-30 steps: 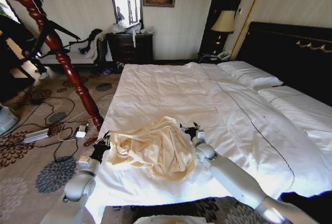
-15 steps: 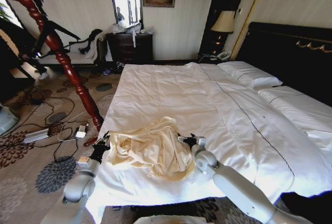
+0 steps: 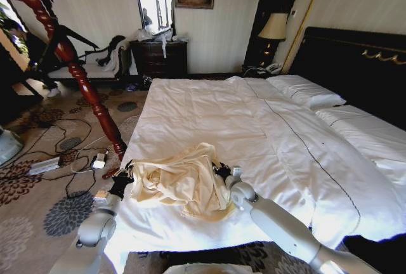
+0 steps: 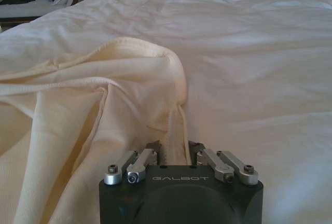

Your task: Pick up the clothes from the bed and hang them on the clothes hanger.

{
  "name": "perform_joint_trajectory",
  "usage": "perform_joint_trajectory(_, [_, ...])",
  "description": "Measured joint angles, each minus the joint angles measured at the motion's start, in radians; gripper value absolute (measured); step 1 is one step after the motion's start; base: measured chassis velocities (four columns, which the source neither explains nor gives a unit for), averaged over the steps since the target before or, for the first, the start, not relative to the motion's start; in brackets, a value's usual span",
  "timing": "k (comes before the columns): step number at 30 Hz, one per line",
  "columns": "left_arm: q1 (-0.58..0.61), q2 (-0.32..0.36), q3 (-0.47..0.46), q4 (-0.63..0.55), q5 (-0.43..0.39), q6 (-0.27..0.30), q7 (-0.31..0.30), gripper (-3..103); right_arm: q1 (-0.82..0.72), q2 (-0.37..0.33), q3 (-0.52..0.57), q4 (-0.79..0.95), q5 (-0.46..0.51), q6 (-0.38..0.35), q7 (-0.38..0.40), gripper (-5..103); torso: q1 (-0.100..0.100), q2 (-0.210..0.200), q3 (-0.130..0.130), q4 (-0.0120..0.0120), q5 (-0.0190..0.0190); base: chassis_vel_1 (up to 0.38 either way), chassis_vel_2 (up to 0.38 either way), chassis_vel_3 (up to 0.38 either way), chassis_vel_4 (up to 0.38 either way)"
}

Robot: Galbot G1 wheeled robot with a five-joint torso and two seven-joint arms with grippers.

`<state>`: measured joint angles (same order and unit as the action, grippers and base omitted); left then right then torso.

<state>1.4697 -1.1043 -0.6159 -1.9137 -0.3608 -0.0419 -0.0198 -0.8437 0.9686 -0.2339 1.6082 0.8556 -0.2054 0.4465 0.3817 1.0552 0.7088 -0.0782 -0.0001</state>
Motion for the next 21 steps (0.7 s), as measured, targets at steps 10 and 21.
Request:
perform_joint_trajectory(10, [-0.011,-0.004,0.009,0.007,0.0,0.002,-0.001,2,-0.03,-0.013,0.033,0.018,-0.044,0.026,-0.031,2,0.0,0.0,0.0,0.0003,0.0001,0.0,0.0,0.0,0.0])
perform_joint_trajectory(21, [-0.031,0.012,0.009,-0.008,-0.047,0.002,-0.003,2,-0.075,-0.063,0.144,0.094,-0.047,0.178,-0.133,1,0.0,0.0,0.0,0.0003,0.0,0.0,0.0,0.0,0.0])
